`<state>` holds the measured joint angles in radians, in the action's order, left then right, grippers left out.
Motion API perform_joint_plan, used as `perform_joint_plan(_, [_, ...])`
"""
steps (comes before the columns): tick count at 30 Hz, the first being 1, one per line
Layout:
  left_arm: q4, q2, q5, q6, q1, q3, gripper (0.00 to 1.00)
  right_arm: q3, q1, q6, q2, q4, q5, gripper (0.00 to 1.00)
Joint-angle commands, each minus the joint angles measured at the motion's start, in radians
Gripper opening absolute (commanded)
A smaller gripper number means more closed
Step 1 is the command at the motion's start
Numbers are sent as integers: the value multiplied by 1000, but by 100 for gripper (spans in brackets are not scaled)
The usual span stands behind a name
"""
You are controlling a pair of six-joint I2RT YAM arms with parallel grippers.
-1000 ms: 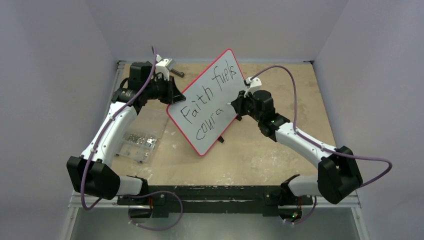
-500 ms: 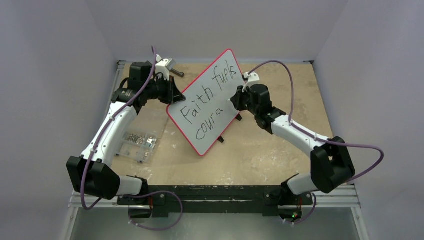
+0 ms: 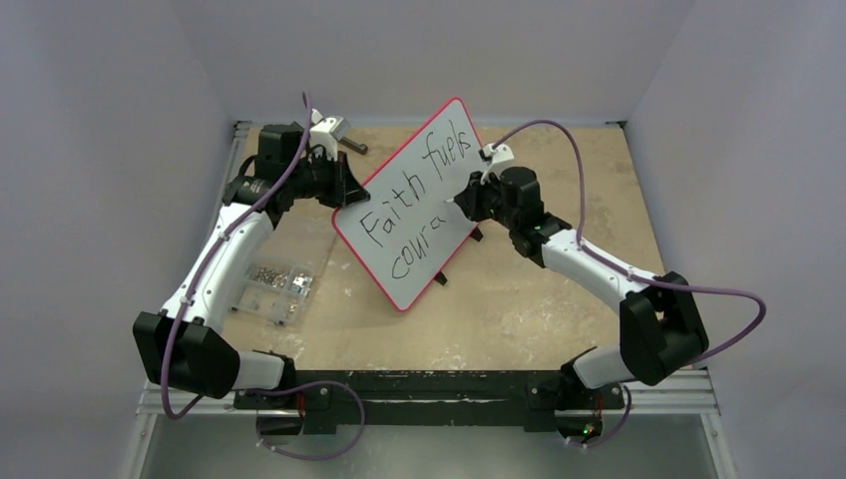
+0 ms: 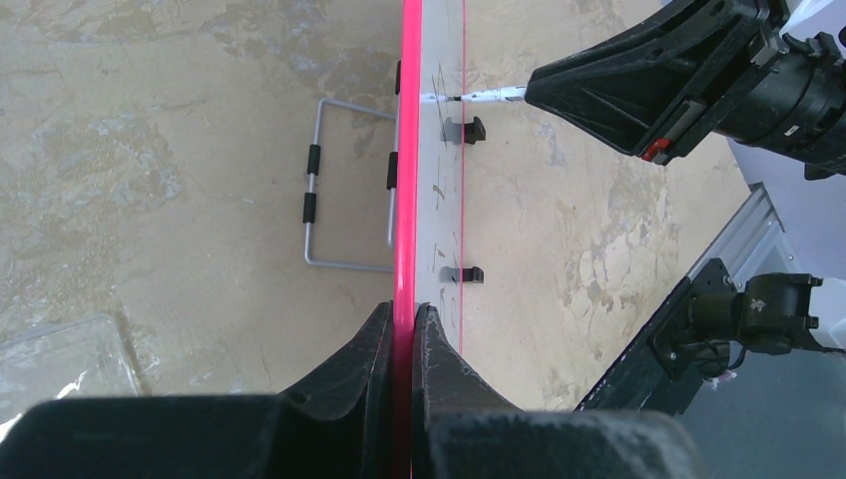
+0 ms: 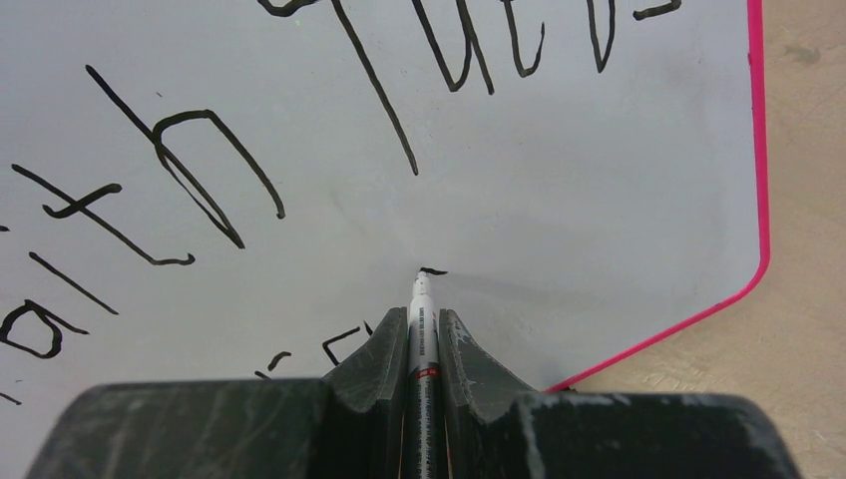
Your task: Write a sentence on the whiteboard
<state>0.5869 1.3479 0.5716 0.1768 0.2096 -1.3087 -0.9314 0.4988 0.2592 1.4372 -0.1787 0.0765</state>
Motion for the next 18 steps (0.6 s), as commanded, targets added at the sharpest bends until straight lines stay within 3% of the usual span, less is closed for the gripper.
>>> perform_joint_plan(1, [-37,-26,-86,-44,-9,-7,0,-1,0,-19,-13,-50,65,0])
perform_joint_plan(18, [-37,-26,-86,-44,-9,-6,0,75,-1,2,-14,-56,74,0])
